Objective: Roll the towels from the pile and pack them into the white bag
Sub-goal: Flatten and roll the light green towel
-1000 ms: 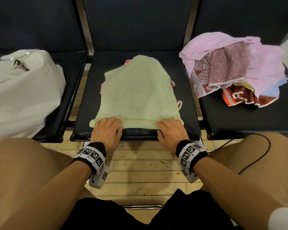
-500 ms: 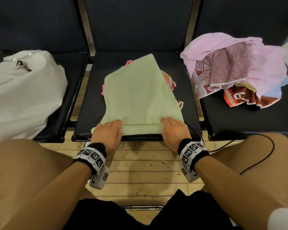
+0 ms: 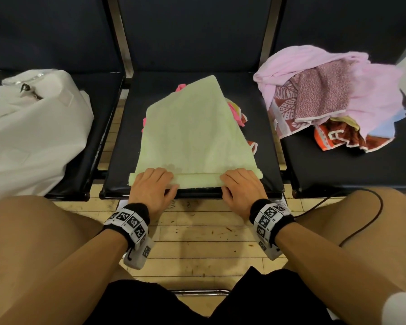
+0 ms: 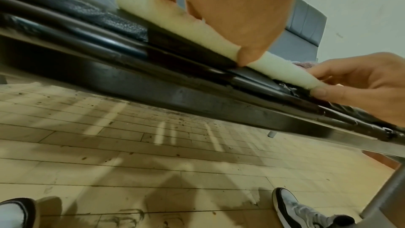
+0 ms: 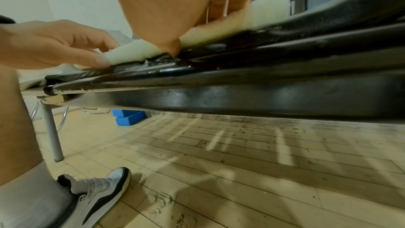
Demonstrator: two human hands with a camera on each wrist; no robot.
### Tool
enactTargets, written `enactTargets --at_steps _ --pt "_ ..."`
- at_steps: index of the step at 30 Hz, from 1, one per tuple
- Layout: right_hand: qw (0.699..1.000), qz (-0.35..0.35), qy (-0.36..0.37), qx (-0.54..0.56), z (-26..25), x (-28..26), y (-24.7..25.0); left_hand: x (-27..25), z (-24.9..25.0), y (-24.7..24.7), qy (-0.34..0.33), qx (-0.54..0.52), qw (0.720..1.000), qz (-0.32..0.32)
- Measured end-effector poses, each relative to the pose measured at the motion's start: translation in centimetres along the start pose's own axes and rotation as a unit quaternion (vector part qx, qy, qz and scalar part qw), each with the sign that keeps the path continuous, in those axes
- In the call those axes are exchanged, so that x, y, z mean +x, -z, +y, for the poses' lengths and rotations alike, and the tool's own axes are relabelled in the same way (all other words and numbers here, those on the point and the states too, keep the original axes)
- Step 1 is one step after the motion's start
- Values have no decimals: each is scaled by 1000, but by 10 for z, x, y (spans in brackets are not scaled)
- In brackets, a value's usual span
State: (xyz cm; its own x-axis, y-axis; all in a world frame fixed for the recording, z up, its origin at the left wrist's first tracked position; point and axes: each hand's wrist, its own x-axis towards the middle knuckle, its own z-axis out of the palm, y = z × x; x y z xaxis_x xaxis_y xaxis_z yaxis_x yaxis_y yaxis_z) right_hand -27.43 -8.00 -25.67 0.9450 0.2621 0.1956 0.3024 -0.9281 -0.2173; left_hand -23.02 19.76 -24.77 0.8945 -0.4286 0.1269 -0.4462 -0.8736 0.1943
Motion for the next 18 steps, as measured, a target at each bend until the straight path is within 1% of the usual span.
enactTargets --at_steps 4,8,11,13,15,18 --pt "1000 29 -6 -8 2 1 -4 -3 -3 -1 3 -9 1000 -21" --pt "1000 12 -18 -21 4 3 -4 -2 -4 -1 12 6 1000 -5" --pt "1000 9 -18 -12 4 2 -5 -4 2 -1 11 20 999 -40" --pt "1000 16 -17 1 2 2 -4 -4 3 0 22 27 998 -60" --pt "999 46 -13 5 2 3 -2 -2 2 0 28 36 998 -40" --pt "997 74 7 -39 3 6 -3 0 2 -1 22 50 998 10"
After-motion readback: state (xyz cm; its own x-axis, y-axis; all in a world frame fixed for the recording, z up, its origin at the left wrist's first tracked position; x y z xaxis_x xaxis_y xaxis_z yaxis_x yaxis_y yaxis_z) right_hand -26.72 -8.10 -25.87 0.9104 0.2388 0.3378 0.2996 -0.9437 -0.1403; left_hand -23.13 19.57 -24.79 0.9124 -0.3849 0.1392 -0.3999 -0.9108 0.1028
